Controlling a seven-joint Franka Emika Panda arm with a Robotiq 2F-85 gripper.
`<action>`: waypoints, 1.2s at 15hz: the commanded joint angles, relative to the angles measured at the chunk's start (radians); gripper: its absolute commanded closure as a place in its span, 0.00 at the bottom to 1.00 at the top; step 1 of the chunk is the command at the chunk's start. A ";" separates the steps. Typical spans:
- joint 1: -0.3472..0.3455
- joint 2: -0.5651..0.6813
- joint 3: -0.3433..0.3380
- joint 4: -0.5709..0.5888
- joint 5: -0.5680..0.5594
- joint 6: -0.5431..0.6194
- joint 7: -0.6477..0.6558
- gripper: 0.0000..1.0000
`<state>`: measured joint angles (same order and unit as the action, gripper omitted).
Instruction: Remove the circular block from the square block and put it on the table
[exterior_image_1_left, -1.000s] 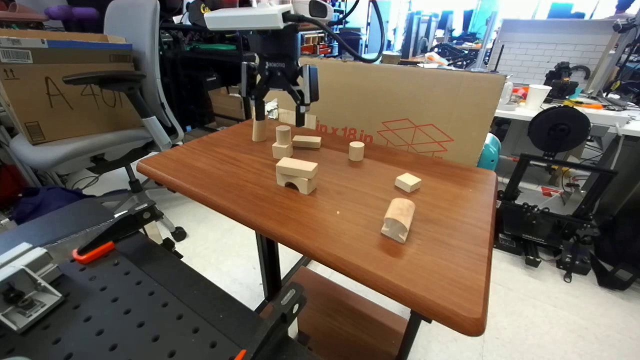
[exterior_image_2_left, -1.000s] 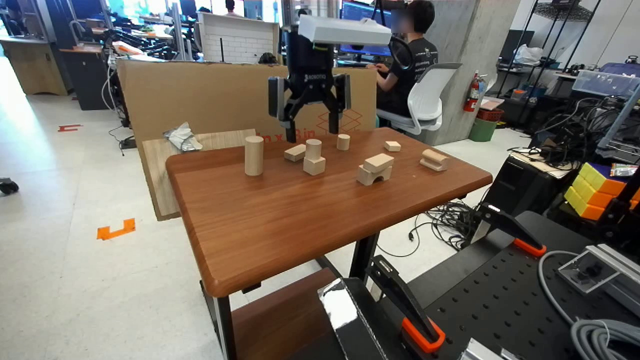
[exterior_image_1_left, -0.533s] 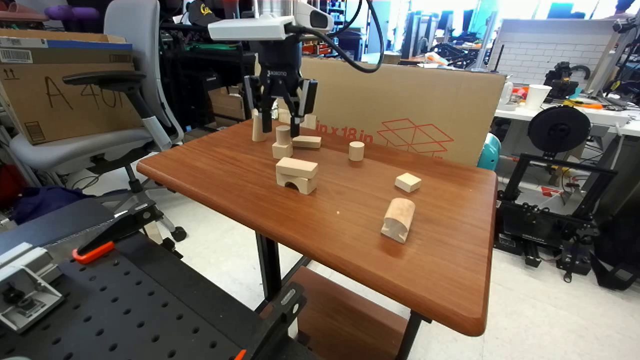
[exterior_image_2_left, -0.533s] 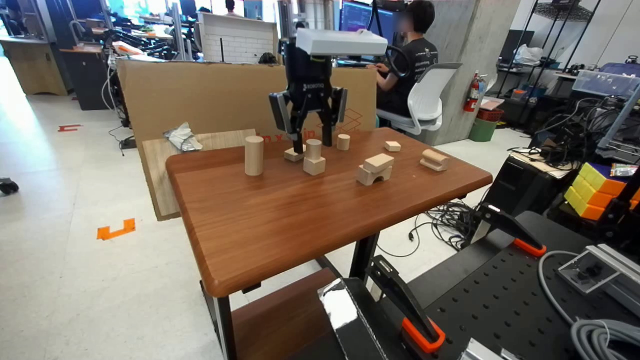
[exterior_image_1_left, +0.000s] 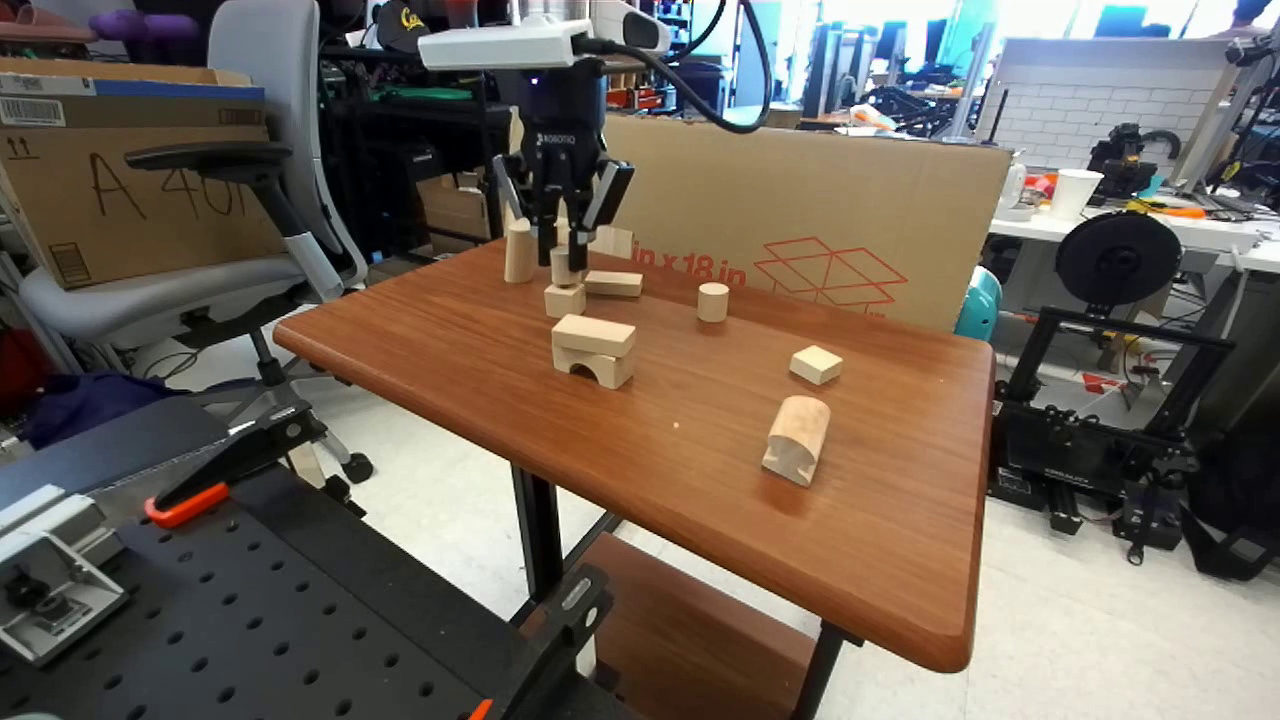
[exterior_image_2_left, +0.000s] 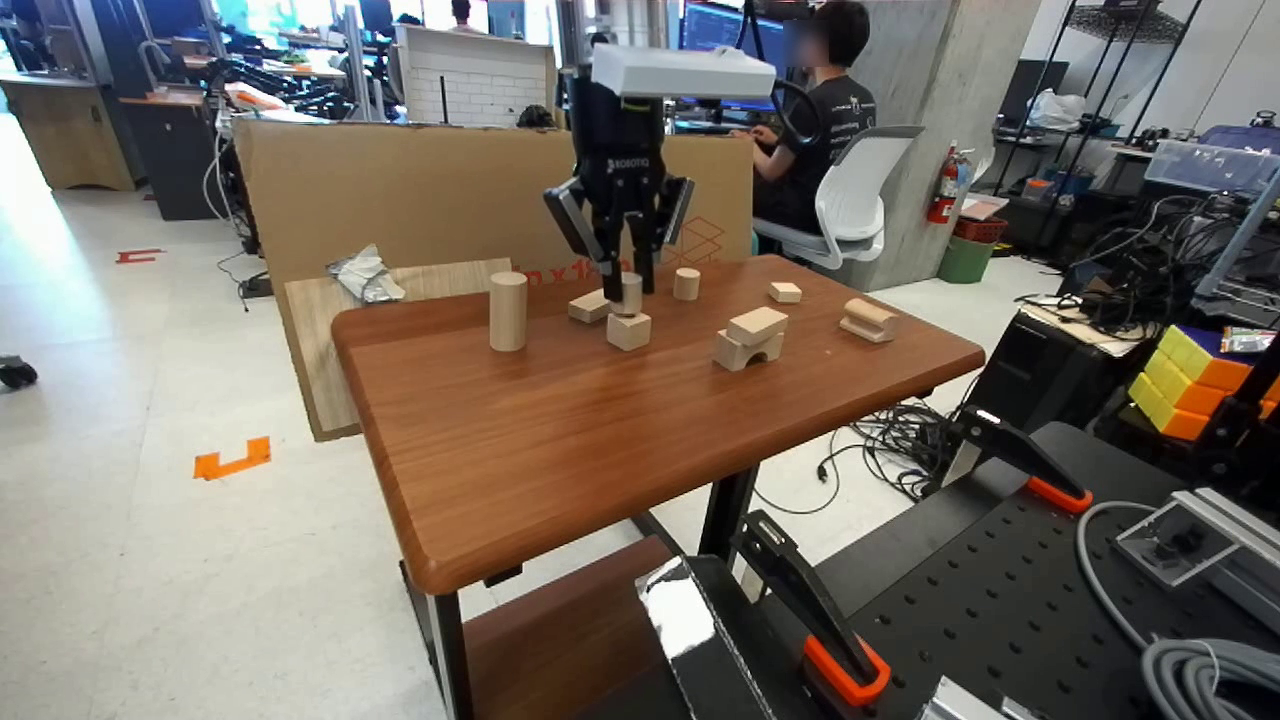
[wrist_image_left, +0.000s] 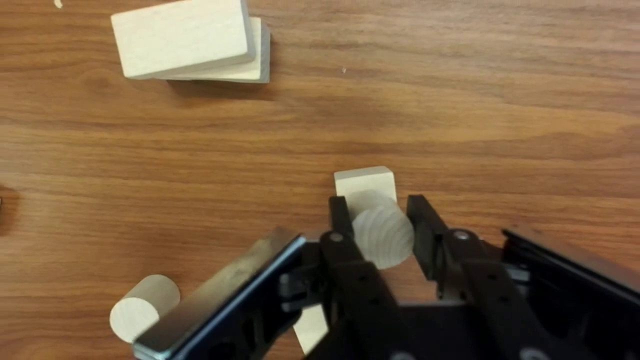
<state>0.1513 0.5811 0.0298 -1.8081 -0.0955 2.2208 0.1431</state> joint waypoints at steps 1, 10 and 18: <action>-0.014 -0.038 -0.005 0.022 -0.002 -0.081 -0.024 0.92; -0.113 -0.026 -0.042 0.144 0.000 -0.129 -0.130 0.92; -0.181 0.107 -0.063 0.300 0.028 -0.139 -0.128 0.92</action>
<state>-0.0124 0.6149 -0.0308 -1.6113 -0.0910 2.1184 0.0246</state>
